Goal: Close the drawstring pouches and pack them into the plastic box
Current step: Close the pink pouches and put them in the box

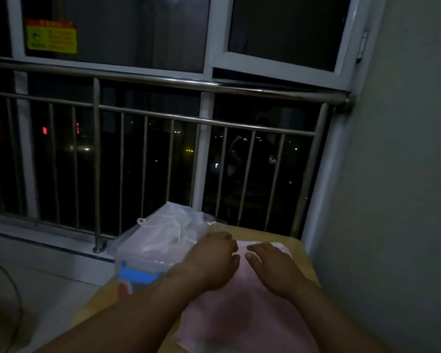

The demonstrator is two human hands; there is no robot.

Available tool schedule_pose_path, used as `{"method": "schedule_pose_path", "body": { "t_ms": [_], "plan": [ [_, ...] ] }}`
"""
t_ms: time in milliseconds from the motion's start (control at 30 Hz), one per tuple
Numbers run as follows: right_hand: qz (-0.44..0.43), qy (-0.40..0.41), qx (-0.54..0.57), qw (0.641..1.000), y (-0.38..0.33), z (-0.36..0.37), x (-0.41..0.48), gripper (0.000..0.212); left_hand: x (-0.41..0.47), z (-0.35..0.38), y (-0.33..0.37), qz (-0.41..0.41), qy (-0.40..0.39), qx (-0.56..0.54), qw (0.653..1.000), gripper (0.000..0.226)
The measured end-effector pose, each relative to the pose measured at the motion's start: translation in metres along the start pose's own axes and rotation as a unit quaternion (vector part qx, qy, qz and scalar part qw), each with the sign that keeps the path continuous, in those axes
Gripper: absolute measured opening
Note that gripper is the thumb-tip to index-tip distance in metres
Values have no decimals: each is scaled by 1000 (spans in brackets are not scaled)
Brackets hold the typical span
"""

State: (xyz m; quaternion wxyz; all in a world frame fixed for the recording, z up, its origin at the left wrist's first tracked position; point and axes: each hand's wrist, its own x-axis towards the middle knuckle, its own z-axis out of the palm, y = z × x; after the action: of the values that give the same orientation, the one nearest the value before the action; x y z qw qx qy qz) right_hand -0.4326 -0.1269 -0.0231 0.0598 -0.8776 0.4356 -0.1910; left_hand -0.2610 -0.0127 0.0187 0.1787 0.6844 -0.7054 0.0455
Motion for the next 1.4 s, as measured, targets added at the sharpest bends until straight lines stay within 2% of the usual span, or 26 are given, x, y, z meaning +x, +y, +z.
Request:
{"method": "schedule_pose_path", "body": {
  "t_ms": [133,267,433,567,700,833,933,1100,1200,1267,1333,1400],
  "plan": [
    [80,-21,-17,996,44,11,-31,48,0,34,16,-8,-33,-31,999,36],
    [150,-57,-23,987,74,29,-60,46,1,81,1,-50,-91,-40,994,41],
    [212,-15,-12,977,85,45,-72,61,0,119,-17,-134,-118,-8,984,52],
    [229,16,18,973,85,48,-67,62,-3,136,-29,-143,-81,-14,986,59],
    [271,56,153,949,89,47,-62,60,-4,146,-34,-133,-55,-25,989,64],
    [291,58,179,938,90,38,-55,39,0,143,-34,-130,-55,-34,989,66],
    [323,62,200,923,87,30,-53,35,0,138,-35,-128,-60,-34,989,70],
    [307,81,256,913,79,22,-59,17,-2,133,-33,-133,-61,-43,988,64],
    [291,110,212,927,75,17,-59,21,-3,127,-31,-131,-44,-69,988,60],
    [274,121,234,925,71,14,-60,22,-6,123,-30,-140,-27,-109,984,66],
    [295,114,313,896,64,10,-61,18,-10,117,-30,-152,-16,-155,976,69],
    [336,105,442,825,59,2,-62,16,-11,112,-30,-173,-5,-200,964,67]
  ]
}}
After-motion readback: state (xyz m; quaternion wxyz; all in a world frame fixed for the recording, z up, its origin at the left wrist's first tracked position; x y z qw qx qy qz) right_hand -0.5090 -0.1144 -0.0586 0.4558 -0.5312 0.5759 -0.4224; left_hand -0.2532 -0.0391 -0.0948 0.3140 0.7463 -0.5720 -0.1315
